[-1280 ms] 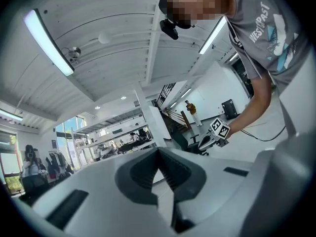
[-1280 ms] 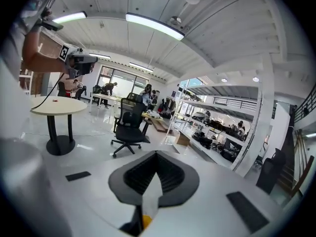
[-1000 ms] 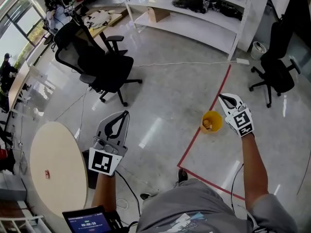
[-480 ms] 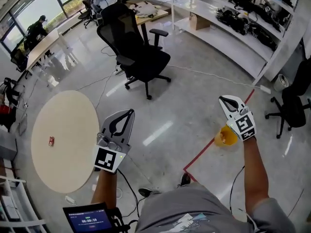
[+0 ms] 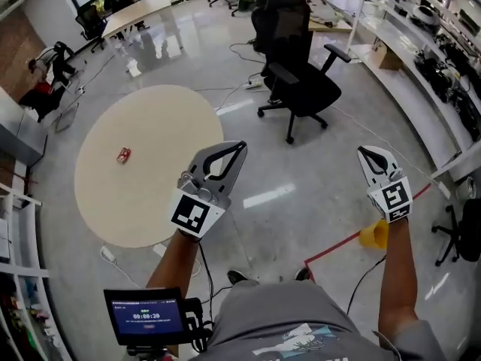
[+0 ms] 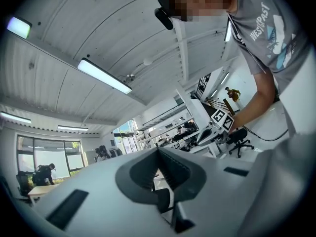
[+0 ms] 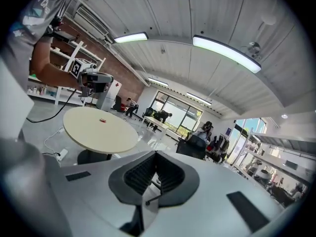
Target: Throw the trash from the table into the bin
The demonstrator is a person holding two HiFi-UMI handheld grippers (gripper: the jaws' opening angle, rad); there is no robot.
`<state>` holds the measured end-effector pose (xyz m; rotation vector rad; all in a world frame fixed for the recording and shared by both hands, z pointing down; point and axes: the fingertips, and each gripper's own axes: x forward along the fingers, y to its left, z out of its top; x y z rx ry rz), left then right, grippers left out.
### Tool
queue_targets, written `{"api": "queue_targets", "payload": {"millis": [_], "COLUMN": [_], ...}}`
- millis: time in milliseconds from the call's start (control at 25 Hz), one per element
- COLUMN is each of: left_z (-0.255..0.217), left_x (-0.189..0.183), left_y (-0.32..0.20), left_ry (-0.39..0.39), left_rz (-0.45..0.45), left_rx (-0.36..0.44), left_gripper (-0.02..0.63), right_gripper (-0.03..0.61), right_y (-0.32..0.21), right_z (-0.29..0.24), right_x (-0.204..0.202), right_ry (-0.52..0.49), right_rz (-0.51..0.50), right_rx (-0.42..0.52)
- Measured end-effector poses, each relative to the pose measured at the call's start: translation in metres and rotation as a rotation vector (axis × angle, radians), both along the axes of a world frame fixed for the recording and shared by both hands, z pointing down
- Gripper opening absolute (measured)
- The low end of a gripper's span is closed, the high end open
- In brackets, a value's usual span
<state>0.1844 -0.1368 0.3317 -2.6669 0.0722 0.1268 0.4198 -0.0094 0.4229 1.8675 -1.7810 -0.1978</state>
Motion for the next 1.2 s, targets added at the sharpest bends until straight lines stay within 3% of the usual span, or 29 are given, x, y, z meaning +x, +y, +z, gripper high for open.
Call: {"api": "queue_targets", "payload": {"millis": [200,360,560,600,720,800,1080,1200], "left_z": [-0.016,-0.014,-0.020,-0.022,-0.029,-0.025,0.002,0.006], "left_x": [-0.101,-0.160,-0.260,-0.277,-0.317,-0.340,-0.407,-0.449], "left_y": [-0.079,-0.113,-0.163,-0.173,-0.200,-0.212,-0.249,-0.277], "left_ry": [0.014,0.008,-0.015,0.001,0.145,0.182,0.149,0.131], "left_rz": [-0.076,-0.141,-0.240,-0.263,-0.348,-0.415,-0.651,-0.750], "left_rx": [0.023,0.038,0.078,0.068,-0.073,-0.108,-0.128,-0.147], "left_gripper": [0.043,0.043,0.043,0.043,0.043,0.043,0.043,0.043], "right_gripper": [0.008,0.008,0.008,0.008,0.008,0.009,0.017,0.097], "right_y": [-0.108,-0.166,-0.249,-0.265,-0.306,-0.330,-0.429,-0.485], "right_z": [-0.031,-0.041,-0.055,-0.056,-0.053,-0.042,0.002,0.023], "right_x": [-0.100,-0.158,-0.258,-0.275,-0.313,-0.339,-0.429,-0.491], "right_ry": [0.025,0.037,0.044,0.040,0.026,0.023,0.040,0.008], "right_rz": [-0.112,-0.195,-0.321,-0.348,-0.445,-0.528,-0.838,-0.966], "right_rx": [0.005,0.020,0.027,0.030,0.034,0.008,-0.114,-0.177]}}
